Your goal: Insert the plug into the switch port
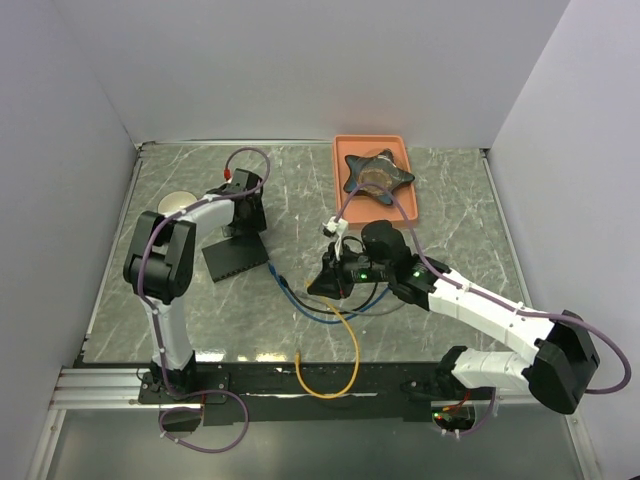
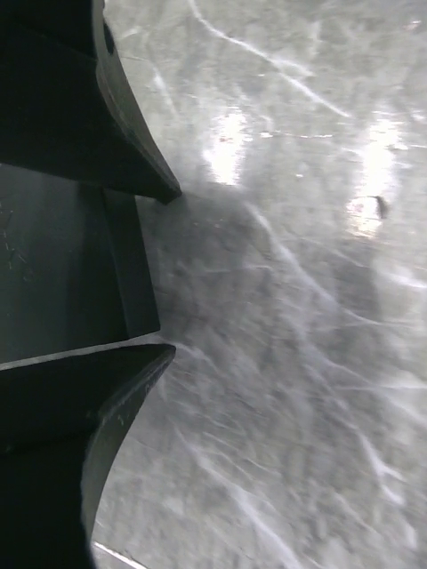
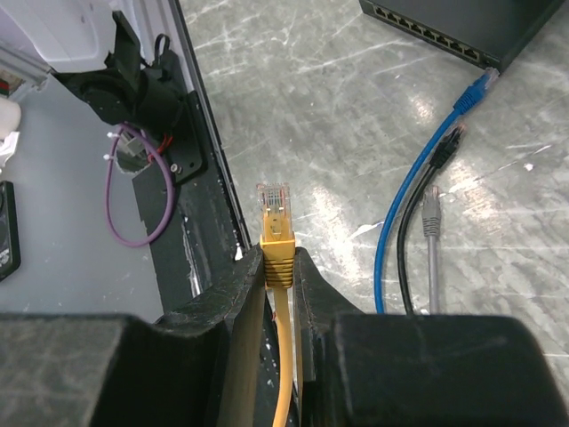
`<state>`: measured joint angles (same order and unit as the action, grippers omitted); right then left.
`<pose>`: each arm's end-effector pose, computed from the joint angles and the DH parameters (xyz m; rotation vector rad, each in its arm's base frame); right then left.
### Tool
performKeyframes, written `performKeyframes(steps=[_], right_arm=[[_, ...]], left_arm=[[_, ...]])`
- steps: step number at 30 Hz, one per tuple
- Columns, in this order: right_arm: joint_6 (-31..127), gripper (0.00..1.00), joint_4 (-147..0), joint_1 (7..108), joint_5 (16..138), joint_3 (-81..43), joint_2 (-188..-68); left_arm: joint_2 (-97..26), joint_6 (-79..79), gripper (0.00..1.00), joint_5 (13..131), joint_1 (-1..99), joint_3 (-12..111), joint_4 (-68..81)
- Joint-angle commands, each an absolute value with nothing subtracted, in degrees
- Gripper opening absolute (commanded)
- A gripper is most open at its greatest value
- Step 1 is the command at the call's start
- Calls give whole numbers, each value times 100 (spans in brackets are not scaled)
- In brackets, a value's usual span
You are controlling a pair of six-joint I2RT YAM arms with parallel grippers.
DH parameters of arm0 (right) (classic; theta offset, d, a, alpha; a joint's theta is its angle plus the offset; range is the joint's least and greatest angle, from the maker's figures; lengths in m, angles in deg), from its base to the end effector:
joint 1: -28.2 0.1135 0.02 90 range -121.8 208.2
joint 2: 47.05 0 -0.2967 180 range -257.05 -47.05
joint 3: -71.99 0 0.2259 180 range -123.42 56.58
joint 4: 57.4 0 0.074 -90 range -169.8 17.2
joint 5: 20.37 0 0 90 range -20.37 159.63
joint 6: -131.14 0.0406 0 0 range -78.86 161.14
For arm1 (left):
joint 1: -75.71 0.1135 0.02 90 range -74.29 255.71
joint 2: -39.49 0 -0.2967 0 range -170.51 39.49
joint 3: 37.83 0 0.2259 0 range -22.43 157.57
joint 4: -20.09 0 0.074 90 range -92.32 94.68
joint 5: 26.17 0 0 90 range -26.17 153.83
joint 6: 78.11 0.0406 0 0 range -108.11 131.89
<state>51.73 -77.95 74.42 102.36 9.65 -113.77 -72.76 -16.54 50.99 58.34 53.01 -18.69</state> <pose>0.1406 0.1784 0.3232 -1.0192 1.8830 1.1822 0.3836 -0.1105 0.2071 -0.3253 2.5586 0.0002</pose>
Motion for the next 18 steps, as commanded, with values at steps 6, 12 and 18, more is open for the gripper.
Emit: performKeyframes(steps=[6, 12, 18], right_arm=[[5063, 0, -7755, 7698, 10057, 569, -11350], [5072, 0, -7755, 7769, 10013, 640, -11323], [5072, 0, -7781, 7935, 9926, 517, -11551]], left_arm=[[-6528, -1914, 85, 4713, 5962, 4921, -2160], [-6378, -1931, 85, 4792, 6349, 4341, -1817], [-5967, -2081, 85, 5064, 6621, 3550, -1379]])
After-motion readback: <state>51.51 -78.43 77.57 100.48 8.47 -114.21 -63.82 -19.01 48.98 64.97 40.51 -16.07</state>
